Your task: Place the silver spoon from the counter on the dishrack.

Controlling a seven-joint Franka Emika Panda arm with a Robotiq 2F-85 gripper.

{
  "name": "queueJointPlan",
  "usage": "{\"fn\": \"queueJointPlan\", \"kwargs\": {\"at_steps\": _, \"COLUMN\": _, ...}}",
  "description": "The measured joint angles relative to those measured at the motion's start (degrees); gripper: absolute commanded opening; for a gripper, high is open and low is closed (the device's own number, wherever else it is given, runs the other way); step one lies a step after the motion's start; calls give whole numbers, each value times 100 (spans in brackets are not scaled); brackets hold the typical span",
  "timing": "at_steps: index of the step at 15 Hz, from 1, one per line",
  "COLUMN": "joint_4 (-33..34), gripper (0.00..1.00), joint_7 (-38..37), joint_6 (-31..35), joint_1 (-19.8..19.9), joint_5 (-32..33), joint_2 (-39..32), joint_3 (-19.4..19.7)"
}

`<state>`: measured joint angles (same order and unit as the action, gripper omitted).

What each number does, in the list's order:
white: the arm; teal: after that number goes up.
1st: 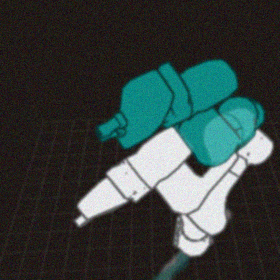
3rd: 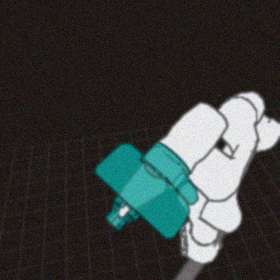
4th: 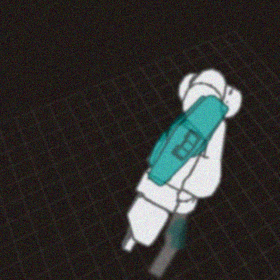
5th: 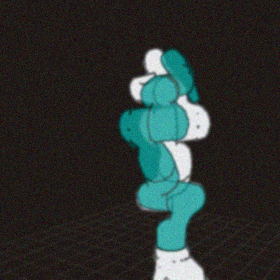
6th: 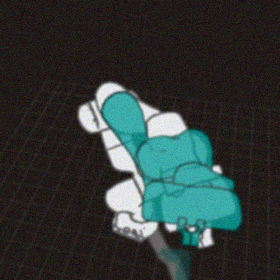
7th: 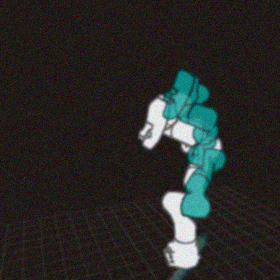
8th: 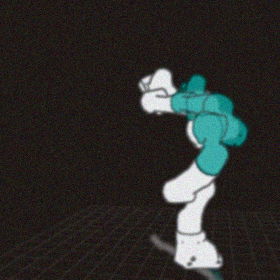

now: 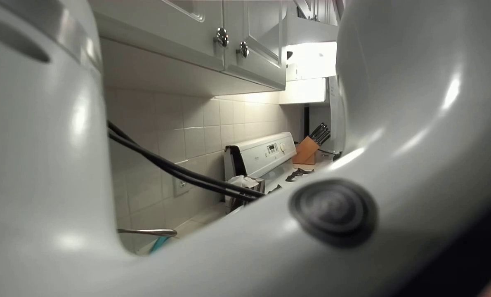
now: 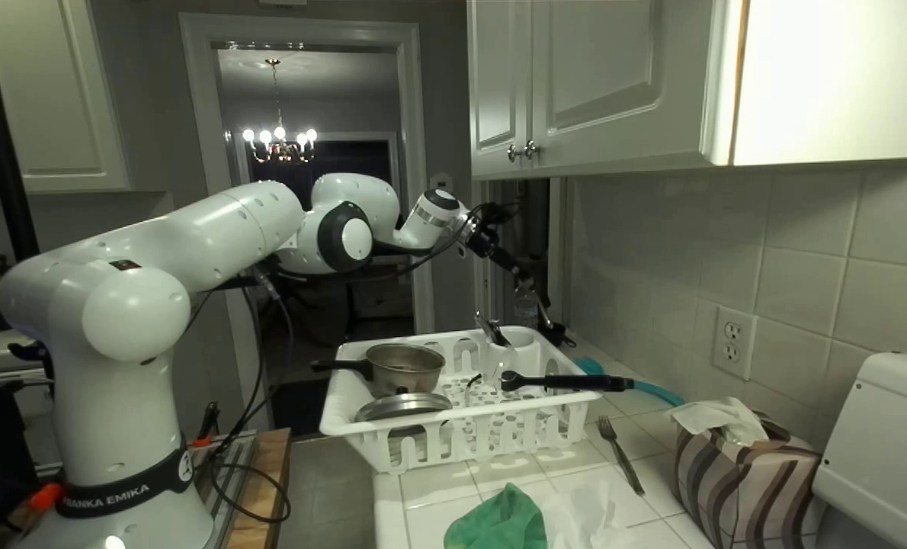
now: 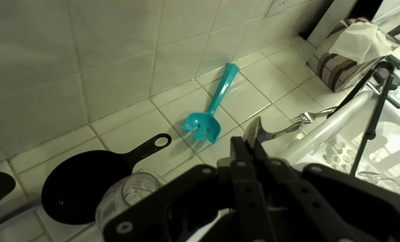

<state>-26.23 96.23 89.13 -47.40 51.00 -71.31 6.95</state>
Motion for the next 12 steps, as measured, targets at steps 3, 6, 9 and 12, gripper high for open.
{"fn": "queueJointPlan", "kwargs": {"at_steps": 3, "joint_4": 0, "gripper": 1, "joint_7": -513, "joint_6": -79, "joint_1": -6, "joint_5": 0, "joint_2": 0, "joint_3": 43}}
{"fn": "queueJointPlan", "kwargs": {"at_steps": 6, "joint_4": -16, "gripper": 5, "joint_7": -682, "joint_6": -103, "joint_1": -11, "joint_5": 0, "joint_2": 0, "joint_3": 77}}
{"fn": "queueJointPlan", "kwargs": {"at_steps": 9, "joint_4": -33, "gripper": 5, "joint_7": -682, "joint_6": -103, "joint_1": -9, "joint_5": 0, "joint_2": 0, "joint_3": 77}}
{"fn": "queueJointPlan", "kwargs": {"at_steps": 12, "joint_4": -33, "gripper": 5, "joint_7": -682, "joint_6": -102, "joint_1": -9, "joint_5": 0, "joint_2": 0, "joint_3": 77}}
